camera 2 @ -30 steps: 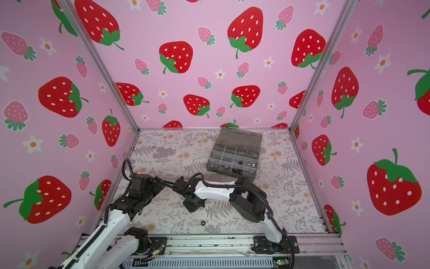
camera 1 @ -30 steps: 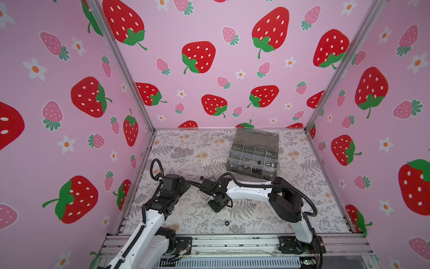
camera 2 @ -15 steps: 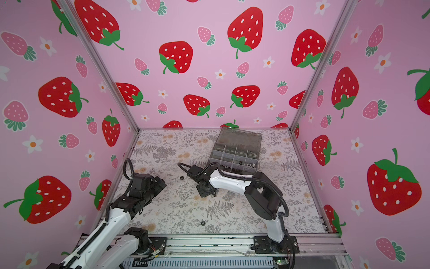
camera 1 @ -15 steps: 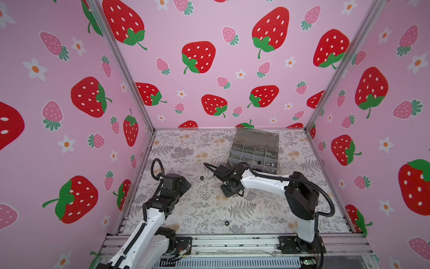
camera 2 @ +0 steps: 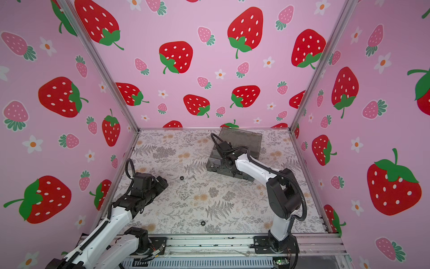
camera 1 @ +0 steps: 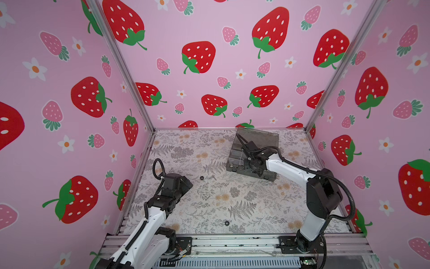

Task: Sort the screws and nuts into containers
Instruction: Place the nut into the container.

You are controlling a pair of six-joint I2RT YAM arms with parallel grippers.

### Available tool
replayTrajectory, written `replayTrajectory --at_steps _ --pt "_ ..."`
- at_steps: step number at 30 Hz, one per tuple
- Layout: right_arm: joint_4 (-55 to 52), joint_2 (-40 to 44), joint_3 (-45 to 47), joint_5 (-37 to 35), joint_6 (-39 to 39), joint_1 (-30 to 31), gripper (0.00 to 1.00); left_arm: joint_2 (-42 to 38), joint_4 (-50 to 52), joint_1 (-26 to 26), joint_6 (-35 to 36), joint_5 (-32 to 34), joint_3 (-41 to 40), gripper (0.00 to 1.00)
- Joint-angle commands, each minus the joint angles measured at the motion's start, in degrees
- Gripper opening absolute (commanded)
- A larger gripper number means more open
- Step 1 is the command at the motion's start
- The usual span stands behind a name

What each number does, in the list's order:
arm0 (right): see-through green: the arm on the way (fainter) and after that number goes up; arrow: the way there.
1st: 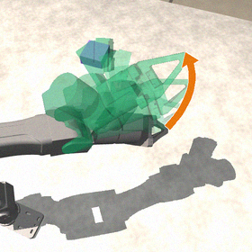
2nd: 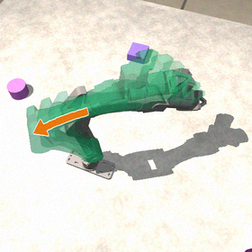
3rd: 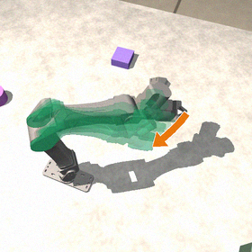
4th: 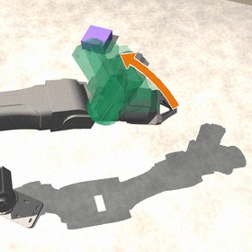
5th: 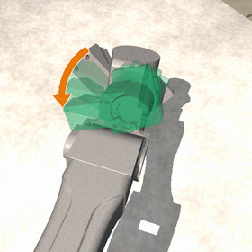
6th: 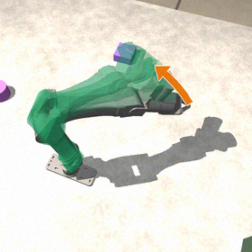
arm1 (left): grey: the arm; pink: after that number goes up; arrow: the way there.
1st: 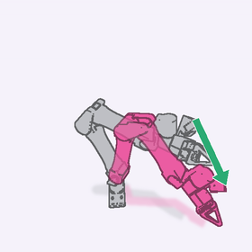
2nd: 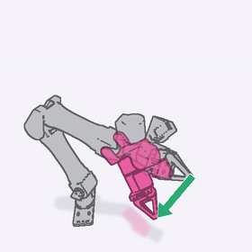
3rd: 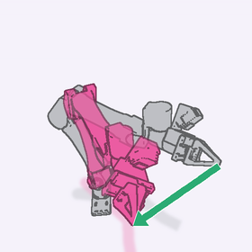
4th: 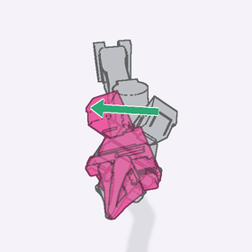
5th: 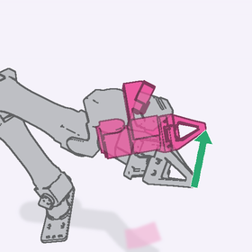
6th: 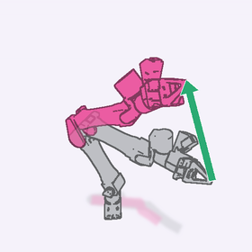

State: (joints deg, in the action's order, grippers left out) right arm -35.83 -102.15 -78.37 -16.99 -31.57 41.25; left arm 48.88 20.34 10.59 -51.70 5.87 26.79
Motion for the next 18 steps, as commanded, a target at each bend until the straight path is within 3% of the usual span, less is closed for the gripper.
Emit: replayTrajectory --at_steps 1,18 --pt "0.6 -1.0 -1.6 -2.3 1.5 -2.0 0.0 0.3 -1.3 -0.4 0.4 -0.8 -0.4 0.99" --pt "2.6 -10.6 -9.1 0.4 6.4 -11.5 0.0 1.5 -1.9 -0.3 1.3 -2.5 -0.5 0.99"
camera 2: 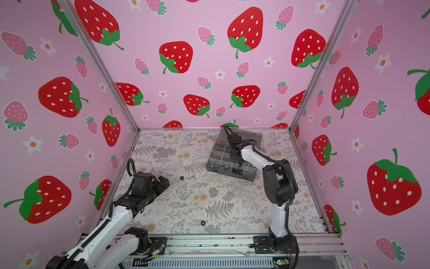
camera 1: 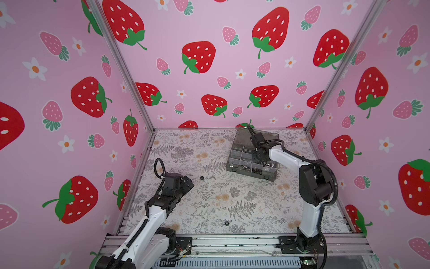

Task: Sort the screws and nuts into containers
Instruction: Place the nut into the container.

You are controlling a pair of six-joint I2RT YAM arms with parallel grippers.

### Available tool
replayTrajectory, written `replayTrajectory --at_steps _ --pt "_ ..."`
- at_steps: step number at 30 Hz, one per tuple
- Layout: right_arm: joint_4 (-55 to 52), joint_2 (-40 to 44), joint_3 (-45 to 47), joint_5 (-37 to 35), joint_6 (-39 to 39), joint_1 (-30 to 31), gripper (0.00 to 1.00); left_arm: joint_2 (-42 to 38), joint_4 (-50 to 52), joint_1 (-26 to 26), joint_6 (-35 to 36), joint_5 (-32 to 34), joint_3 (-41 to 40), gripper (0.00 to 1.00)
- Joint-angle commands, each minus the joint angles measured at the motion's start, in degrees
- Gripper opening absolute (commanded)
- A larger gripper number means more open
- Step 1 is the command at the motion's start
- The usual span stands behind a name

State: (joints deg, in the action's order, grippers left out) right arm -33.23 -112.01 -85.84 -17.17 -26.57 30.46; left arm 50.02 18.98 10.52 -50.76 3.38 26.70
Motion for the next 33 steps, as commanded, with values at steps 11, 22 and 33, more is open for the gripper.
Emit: replayTrajectory --at_steps 11,22,33 --pt "1.1 -1.9 -0.2 2.5 2.2 -1.4 0.17 0.3 -0.4 -0.3 0.4 0.0 -0.2 0.99" --pt "1.1 -1.2 -0.3 3.3 2.7 -1.5 0.38 0.0 0.2 -0.3 0.5 0.3 -0.1 0.99" --pt "2.0 5.8 3.1 6.5 1.7 -0.6 0.42 0.6 0.7 -0.3 0.6 0.1 0.6 0.99"
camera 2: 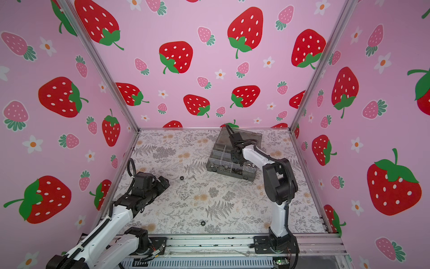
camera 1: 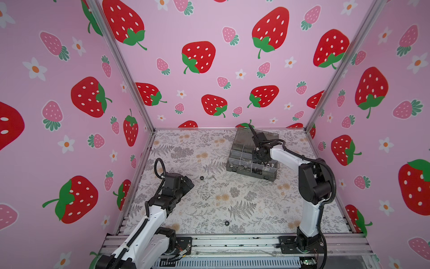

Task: Sort the screws and nuts into containers
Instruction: Place the nut into the container, then pick up the nut from the bottom-center of the table.

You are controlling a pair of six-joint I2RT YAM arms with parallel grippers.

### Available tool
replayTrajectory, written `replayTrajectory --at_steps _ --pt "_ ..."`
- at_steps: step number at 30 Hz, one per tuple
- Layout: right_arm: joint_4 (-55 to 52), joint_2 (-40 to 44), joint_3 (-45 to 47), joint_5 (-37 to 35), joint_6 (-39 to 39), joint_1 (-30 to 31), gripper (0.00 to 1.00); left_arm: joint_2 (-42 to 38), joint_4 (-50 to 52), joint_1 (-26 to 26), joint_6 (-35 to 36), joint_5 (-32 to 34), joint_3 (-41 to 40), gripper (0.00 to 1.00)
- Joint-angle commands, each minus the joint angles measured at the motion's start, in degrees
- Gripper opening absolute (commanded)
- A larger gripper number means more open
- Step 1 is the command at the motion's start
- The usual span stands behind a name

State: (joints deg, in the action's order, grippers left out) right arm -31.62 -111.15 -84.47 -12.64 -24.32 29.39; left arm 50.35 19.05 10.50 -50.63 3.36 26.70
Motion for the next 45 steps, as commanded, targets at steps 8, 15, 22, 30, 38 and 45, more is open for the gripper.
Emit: replayTrajectory --at_steps 8,15,22,30,38,45 --pt "-1.7 14.2 7.7 1.0 -3.5 7.2 0.47 0.2 0.8 -0.2 0.0 0.2 0.4 0.99" --pt "-5.9 17.4 10.8 -0.2 -8.9 18.0 0.48 1.3 1.4 -0.2 0.2 0.1 0.7 0.99" --pt "-9.5 14.1 10.4 2.5 -14.8 30.6 0.48 1.4 2.8 -0.3 0.4 0.2 1.4 0.99" --pt "-8.8 9.2 10.3 7.7 -17.4 41.9 0.48 2.0 4.4 -0.6 0.3 1.1 1.7 0.99" --pt "-14.7 5.2 9.7 8.8 -15.8 49.4 0.49 1.8 5.3 -0.8 -0.2 0.8 1.8 0.99" --pt "-11.6 4.9 12.1 13.6 -15.3 50.6 0.48 0.4 5.9 -1.0 -0.5 1.2 1.5 0.99"
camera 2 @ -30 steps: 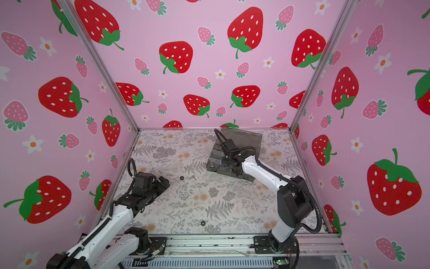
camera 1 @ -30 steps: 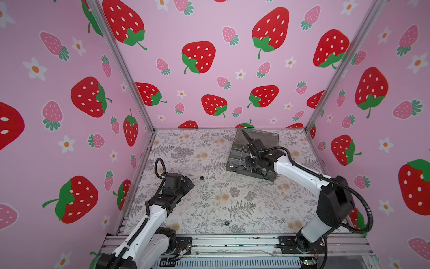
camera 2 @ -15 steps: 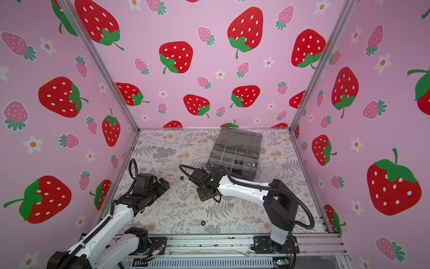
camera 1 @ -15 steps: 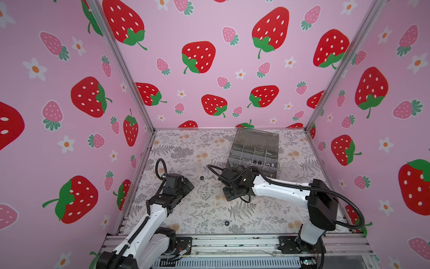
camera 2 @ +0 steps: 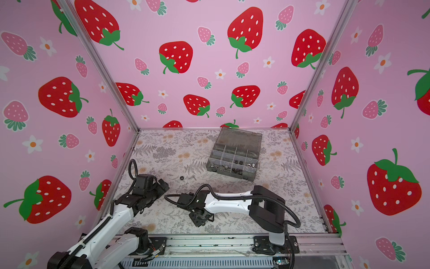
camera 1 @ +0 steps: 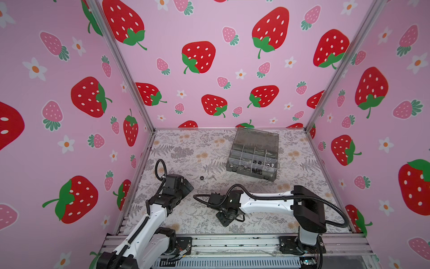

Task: Sort the screws and nuts into containers
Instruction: Pick up the nut from the bottom-center of the table.

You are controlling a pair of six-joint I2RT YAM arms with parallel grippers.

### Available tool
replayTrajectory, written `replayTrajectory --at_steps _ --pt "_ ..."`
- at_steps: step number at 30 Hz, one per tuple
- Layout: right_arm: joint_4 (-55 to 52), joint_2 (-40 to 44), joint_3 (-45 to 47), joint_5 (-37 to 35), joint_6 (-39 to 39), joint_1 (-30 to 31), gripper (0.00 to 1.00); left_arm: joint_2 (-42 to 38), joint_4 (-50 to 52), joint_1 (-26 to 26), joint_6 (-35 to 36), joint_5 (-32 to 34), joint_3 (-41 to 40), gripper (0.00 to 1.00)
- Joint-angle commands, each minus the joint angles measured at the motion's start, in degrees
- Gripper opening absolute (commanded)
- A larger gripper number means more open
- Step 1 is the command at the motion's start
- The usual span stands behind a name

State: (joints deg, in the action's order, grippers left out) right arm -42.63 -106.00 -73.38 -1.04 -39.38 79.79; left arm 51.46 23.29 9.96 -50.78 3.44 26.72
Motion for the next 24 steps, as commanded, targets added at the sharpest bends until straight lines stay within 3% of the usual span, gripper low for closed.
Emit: replayTrajectory --at_steps 1,24 --pt "-0.5 -0.6 1.1 2.2 0.0 0.2 0.48 -0.8 1.8 -0.4 -0.4 1.2 1.6 0.99" --pt "0.4 -5.3 2.3 4.6 1.8 0.2 0.36 -2.3 3.4 -1.0 -0.4 1.5 1.1 0.99"
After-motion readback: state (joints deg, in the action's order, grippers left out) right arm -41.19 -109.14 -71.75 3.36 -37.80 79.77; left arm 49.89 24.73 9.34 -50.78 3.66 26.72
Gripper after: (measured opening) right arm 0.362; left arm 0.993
